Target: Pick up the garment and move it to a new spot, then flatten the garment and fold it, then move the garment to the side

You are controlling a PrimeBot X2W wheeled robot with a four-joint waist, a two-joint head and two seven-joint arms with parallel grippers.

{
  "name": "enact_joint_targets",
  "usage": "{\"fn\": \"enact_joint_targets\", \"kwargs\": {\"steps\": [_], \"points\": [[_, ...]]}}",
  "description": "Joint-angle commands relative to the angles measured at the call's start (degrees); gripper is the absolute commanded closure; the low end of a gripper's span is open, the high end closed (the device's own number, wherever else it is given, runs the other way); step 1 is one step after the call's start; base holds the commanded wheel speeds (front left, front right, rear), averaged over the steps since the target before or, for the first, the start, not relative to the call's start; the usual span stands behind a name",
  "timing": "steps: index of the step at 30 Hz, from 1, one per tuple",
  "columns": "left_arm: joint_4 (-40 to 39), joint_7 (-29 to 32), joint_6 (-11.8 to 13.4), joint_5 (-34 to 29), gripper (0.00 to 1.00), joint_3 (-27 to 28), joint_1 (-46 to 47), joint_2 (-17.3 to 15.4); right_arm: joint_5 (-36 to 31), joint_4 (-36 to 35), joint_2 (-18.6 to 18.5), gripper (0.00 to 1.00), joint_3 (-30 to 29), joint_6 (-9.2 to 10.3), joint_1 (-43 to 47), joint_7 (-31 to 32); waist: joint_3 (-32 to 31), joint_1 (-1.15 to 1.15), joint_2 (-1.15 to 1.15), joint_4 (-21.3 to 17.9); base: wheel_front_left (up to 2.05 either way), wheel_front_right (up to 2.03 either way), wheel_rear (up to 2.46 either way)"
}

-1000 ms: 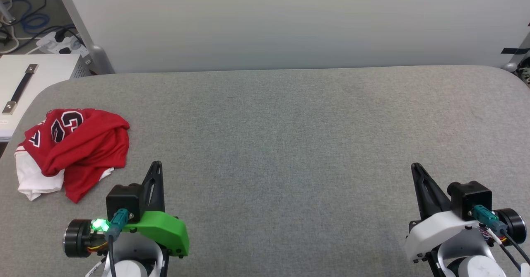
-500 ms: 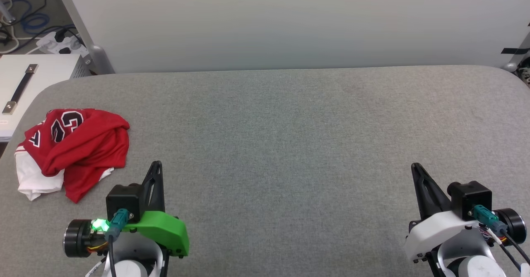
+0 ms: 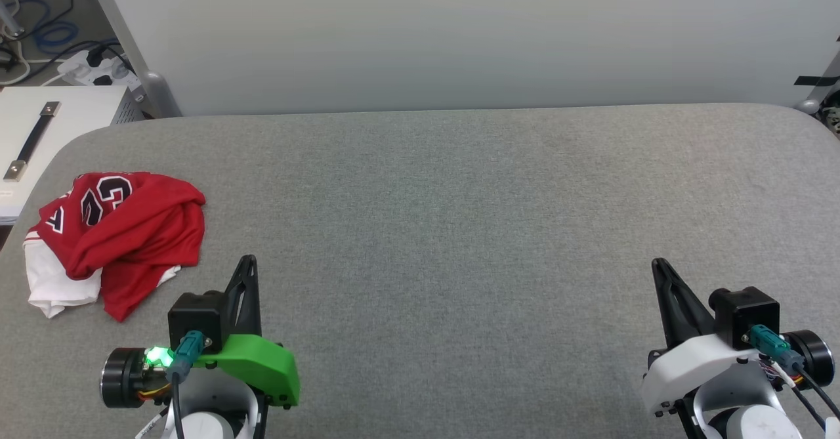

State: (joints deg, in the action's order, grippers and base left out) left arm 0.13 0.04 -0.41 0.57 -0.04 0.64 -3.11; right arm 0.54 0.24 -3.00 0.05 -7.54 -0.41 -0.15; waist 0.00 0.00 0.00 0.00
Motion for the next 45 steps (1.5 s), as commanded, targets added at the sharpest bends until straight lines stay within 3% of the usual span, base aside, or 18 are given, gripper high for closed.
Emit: {"fn": "enact_joint_targets", "kwargs": {"steps": [1, 17, 18, 19, 20, 45], "points": [[-0.1, 0.0, 0.4, -0.6, 1.0, 0.0, -0.6, 0.2, -0.5, -0.2, 0.1, 1.0, 0.0, 0.05, 0.4, 0.1, 0.0, 0.0, 0.0, 0.0, 0.0, 0.0, 0.0], [-0.1, 0.0, 0.4, -0.6, 1.0, 0.0, -0.6, 0.2, -0.5, -0.2, 0.1, 1.0, 0.0, 0.05, 0.4, 0.1, 0.0, 0.0, 0.0, 0.0, 0.0, 0.0, 0.0], [0.0, 0.0, 0.0, 0.0, 0.0, 0.0, 0.0, 0.0, 0.0, 0.0, 0.0, 0.39, 0.0, 0.0, 0.0, 0.0, 0.0, 0.0, 0.0, 0.0, 0.0, 0.0, 0.0], [0.0, 0.0, 0.0, 0.0, 0.0, 0.0, 0.0, 0.0, 0.0, 0.0, 0.0, 0.4, 0.0, 0.0, 0.0, 0.0, 0.0, 0.0, 0.0, 0.0, 0.0, 0.0, 0.0], [0.0, 0.0, 0.0, 0.0, 0.0, 0.0, 0.0, 0.0, 0.0, 0.0, 0.0, 0.0, 0.0, 0.0, 0.0, 0.0, 0.0, 0.0, 0.0, 0.0, 0.0, 0.0, 0.0], [1.9, -2.8, -0.5, 2.2, 0.0, -0.5, -0.3, 0.0, 0.9, 1.2, 0.0, 0.0, -1.2, 0.01, 0.4, -2.8, 0.2, 0.0, 0.0, 0.0, 0.0, 0.0, 0.0]]}}
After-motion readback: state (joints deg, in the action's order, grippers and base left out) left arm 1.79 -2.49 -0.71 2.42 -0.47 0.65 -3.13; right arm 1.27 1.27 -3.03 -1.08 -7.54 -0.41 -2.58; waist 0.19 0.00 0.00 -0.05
